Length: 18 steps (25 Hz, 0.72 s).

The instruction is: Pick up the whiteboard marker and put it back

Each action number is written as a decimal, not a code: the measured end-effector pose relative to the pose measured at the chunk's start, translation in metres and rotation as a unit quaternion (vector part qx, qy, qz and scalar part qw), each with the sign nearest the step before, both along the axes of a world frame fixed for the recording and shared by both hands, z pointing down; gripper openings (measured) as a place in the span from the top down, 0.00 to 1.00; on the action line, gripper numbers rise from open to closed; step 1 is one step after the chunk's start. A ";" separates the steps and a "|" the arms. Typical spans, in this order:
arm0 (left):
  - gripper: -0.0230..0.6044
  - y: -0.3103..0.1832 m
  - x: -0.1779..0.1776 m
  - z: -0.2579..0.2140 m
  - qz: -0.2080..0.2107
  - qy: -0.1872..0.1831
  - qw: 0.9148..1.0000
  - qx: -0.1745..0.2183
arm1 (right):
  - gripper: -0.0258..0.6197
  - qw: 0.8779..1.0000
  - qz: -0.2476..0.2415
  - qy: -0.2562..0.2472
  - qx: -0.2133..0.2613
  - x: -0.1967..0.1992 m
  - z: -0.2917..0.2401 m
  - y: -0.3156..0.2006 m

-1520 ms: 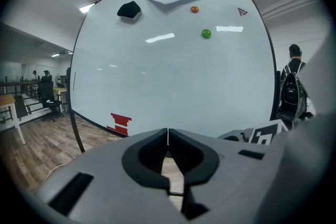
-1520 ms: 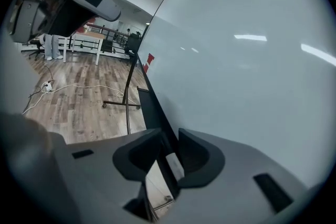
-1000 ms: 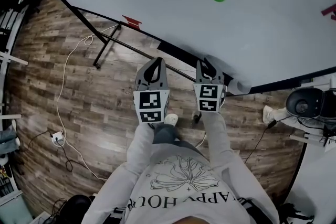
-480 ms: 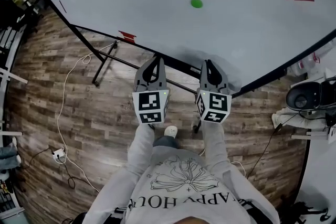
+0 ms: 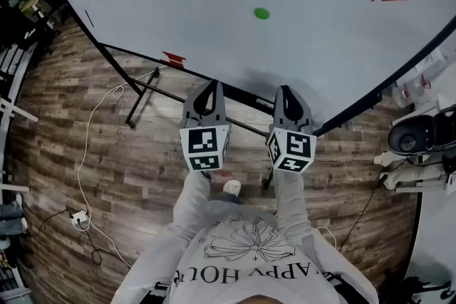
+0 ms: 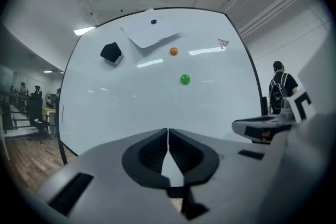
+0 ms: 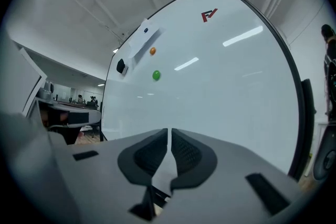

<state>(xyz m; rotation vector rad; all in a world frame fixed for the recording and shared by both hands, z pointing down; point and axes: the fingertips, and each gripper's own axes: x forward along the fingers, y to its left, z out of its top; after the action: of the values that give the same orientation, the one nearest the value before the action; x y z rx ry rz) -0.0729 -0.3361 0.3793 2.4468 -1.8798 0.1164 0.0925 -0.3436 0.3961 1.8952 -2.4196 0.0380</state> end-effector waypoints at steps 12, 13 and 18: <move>0.95 0.003 0.003 -0.002 0.001 0.001 1.000 0.002 | 0.94 1.000 0.004 -0.008 0.011 0.003 -0.007 0.003; 0.95 0.003 0.003 -0.002 0.000 0.001 1.000 0.002 | 0.94 1.000 0.003 -0.006 0.011 0.003 -0.007 0.003; 0.95 0.003 0.000 -0.001 -0.005 0.002 1.000 0.002 | 0.94 1.000 0.001 -0.004 0.010 0.004 -0.006 0.003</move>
<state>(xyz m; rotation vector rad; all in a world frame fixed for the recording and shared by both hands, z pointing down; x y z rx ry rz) -0.0728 -0.3327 0.3779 2.4383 -1.8926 0.1085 0.0962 -0.3401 0.3899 1.9100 -2.4309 0.0221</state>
